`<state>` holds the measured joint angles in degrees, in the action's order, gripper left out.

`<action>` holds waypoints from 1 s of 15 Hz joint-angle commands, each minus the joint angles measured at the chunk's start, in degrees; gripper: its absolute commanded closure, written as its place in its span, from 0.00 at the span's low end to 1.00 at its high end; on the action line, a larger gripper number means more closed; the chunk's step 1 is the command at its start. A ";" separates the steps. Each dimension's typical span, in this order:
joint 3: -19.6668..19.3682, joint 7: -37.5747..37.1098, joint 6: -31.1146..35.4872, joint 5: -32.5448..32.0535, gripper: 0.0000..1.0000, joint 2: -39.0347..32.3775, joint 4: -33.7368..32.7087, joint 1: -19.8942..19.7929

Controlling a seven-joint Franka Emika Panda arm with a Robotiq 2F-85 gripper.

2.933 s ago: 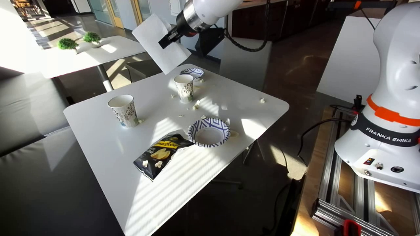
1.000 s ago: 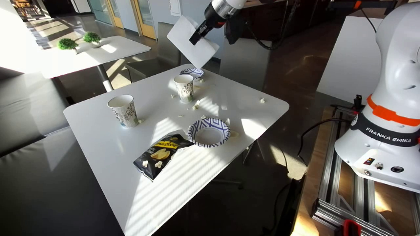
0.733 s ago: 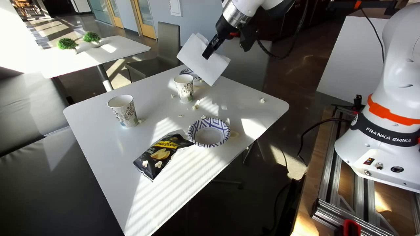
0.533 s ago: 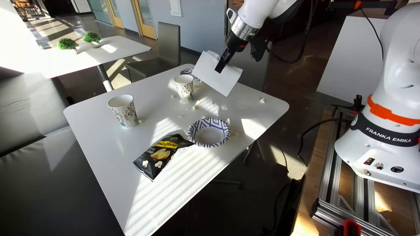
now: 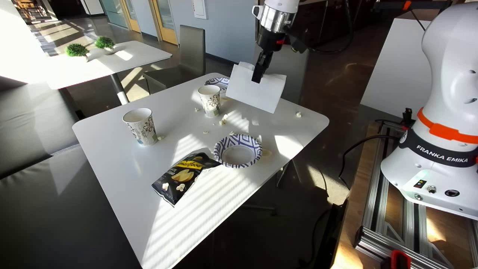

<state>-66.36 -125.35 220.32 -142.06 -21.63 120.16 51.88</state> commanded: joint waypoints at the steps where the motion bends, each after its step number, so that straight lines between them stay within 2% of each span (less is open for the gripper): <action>1: -4.15 -5.85 9.84 -1.86 1.00 -7.50 -7.17 5.01; 4: -5.38 -6.13 14.36 -1.88 1.00 -11.15 -10.16 5.79; 7: -7.07 -5.59 15.82 -1.86 1.00 -15.32 -11.58 6.32; 9: -7.99 -5.39 15.79 -1.86 1.00 -17.88 -11.76 6.53; 14: -6.42 -5.89 12.89 -1.86 1.00 -21.10 -10.97 5.34; 15: -6.25 -5.51 10.60 -1.86 1.00 -21.16 -10.38 5.67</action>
<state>-72.59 -130.23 233.79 -143.92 -40.08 109.41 57.21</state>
